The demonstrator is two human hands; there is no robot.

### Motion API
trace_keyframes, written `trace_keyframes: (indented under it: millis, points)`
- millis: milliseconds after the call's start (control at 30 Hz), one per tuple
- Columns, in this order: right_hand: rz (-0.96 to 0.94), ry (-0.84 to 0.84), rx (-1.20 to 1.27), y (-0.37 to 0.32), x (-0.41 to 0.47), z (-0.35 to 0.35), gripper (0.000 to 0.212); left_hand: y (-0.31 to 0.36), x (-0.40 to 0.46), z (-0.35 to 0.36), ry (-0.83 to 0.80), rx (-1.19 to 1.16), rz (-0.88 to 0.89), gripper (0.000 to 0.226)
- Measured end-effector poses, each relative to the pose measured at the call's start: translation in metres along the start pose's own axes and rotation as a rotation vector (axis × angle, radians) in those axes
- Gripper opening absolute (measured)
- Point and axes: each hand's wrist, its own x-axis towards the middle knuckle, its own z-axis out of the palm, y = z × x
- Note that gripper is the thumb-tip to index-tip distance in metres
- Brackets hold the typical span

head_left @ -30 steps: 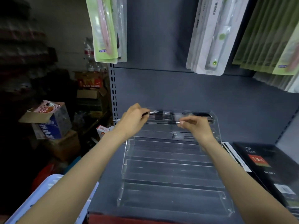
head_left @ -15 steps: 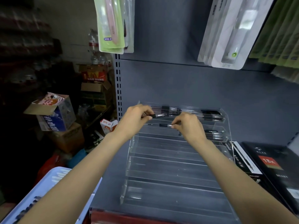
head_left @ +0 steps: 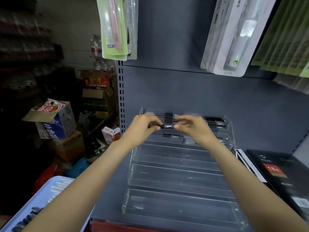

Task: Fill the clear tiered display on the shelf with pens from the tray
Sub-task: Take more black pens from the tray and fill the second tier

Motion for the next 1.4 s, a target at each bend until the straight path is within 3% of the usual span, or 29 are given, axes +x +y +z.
trace_keyframes:
  millis: [67, 200, 300, 400, 633, 1100, 1400]
  points:
    - [-0.027, -0.016, 0.116, -0.003, -0.004, 0.000, 0.015, 0.006, 0.003, 0.004, -0.021, -0.027, 0.017, 0.016]
    - [-0.051, 0.112, 0.045, 0.004, -0.007, -0.001, 0.007, 0.005, 0.002, 0.006, 0.059, -0.002, -0.015, 0.024]
    - [0.020, 0.194, -0.026, 0.015, -0.010, -0.008, 0.006, -0.012, -0.004, -0.001, 0.179, 0.083, -0.156, 0.045]
    - [0.057, 0.180, -0.068, 0.018, -0.009, -0.006, 0.008, -0.024, -0.009, -0.007, 0.128, 0.082, -0.339, 0.060]
    - [0.070, 0.058, -0.254, 0.015, 0.002, 0.010, 0.004, -0.033, -0.020, -0.008, 0.137, -0.117, -0.427, 0.039]
    - [0.118, -0.066, -0.428, 0.008, 0.015, 0.013, 0.004, -0.037, -0.027, -0.004, 0.210, -0.137, -0.447, 0.033]
    - [-0.121, -0.036, -0.130, -0.031, -0.018, 0.044, 0.007, -0.020, -0.072, -0.029, 0.214, -0.229, -0.357, 0.020]
